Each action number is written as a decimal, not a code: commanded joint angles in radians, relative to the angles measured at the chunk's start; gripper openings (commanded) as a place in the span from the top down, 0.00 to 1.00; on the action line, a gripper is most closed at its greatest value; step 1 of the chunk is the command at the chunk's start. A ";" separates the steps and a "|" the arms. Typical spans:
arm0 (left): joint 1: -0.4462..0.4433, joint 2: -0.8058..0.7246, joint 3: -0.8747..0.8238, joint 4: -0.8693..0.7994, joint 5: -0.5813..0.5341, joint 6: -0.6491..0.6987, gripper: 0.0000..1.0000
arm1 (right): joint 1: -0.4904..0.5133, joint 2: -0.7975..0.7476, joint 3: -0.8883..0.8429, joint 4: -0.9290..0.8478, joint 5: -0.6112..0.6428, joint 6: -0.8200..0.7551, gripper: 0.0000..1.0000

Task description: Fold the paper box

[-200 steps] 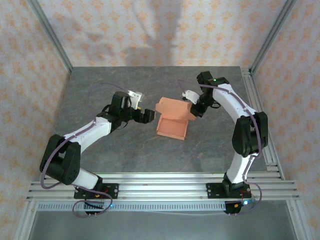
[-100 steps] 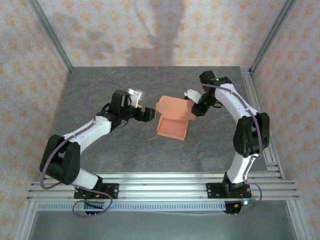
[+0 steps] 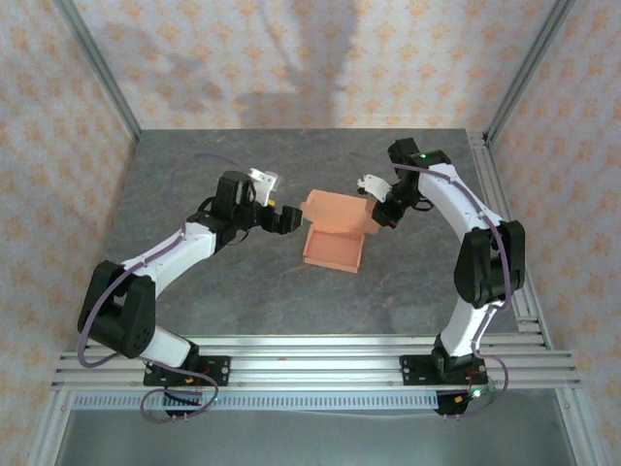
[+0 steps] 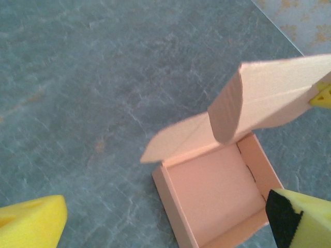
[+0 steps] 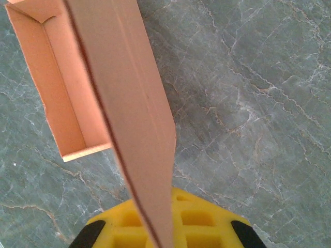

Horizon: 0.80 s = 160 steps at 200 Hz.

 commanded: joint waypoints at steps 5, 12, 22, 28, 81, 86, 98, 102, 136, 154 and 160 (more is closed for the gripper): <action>-0.034 0.036 0.097 -0.065 -0.071 0.188 0.05 | -0.004 -0.038 -0.006 -0.015 -0.040 -0.024 1.00; -0.038 0.050 0.126 -0.090 -0.065 0.228 0.07 | -0.005 -0.038 -0.006 -0.016 -0.041 -0.025 1.00; -0.044 0.075 0.169 -0.129 -0.049 0.280 0.09 | -0.004 -0.035 -0.006 -0.019 -0.041 -0.026 1.00; -0.046 0.093 0.202 -0.163 -0.033 0.315 0.10 | -0.004 -0.035 -0.004 -0.019 -0.041 -0.026 1.00; -0.049 0.298 0.490 -0.502 -0.027 0.563 0.21 | -0.004 -0.038 -0.006 -0.023 -0.045 -0.034 1.00; -0.048 0.316 0.513 -0.524 -0.033 0.575 0.28 | -0.004 -0.039 -0.007 -0.023 -0.048 -0.038 1.00; -0.047 0.358 0.565 -0.581 -0.048 0.605 0.36 | -0.005 -0.037 -0.010 -0.019 -0.051 -0.045 1.00; -0.047 0.367 0.583 -0.600 -0.048 0.615 0.36 | -0.005 -0.036 -0.010 -0.017 -0.050 -0.045 1.00; -0.043 0.423 0.670 -0.703 -0.013 0.664 0.45 | -0.004 -0.021 0.000 -0.027 -0.050 -0.048 1.00; -0.041 0.442 0.703 -0.739 0.008 0.682 0.46 | -0.004 -0.016 0.004 -0.030 -0.051 -0.049 1.00; -0.041 0.463 0.715 -0.749 0.012 0.689 0.46 | -0.004 -0.014 0.004 -0.033 -0.052 -0.050 1.00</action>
